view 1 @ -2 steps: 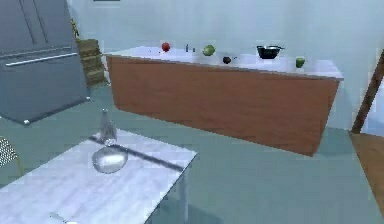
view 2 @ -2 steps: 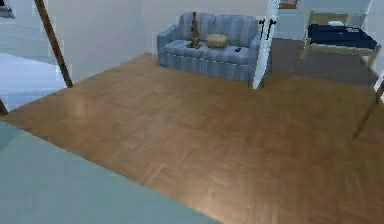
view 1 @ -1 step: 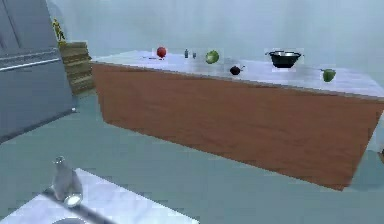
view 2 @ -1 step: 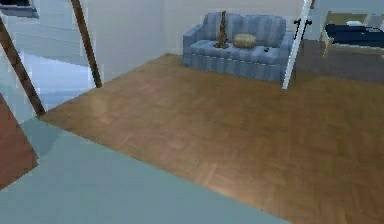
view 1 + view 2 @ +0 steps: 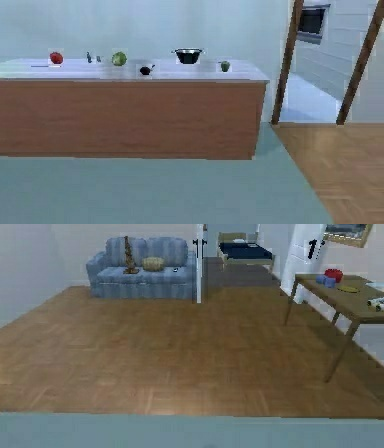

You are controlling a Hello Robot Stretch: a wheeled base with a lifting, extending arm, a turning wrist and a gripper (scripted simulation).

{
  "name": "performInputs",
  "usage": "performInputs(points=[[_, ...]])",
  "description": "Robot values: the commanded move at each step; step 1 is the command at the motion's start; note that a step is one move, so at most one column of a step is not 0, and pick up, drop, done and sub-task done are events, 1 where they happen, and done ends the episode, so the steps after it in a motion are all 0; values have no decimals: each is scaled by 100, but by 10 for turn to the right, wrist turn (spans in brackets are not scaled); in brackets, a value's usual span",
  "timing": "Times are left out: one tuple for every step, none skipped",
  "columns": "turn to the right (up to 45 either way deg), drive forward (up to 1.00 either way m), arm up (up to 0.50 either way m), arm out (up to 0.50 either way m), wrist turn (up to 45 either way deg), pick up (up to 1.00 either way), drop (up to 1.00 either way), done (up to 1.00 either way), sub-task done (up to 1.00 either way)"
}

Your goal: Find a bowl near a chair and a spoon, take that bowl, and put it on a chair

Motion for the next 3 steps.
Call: performInputs(points=[[0, 5, 0, 0, 0, 0, 0, 0, 0], [-450, 0, 0, 0, 0, 0, 0, 0, 0], [-450, 0, 0, 0, 0, 0, 0, 0, 0]])
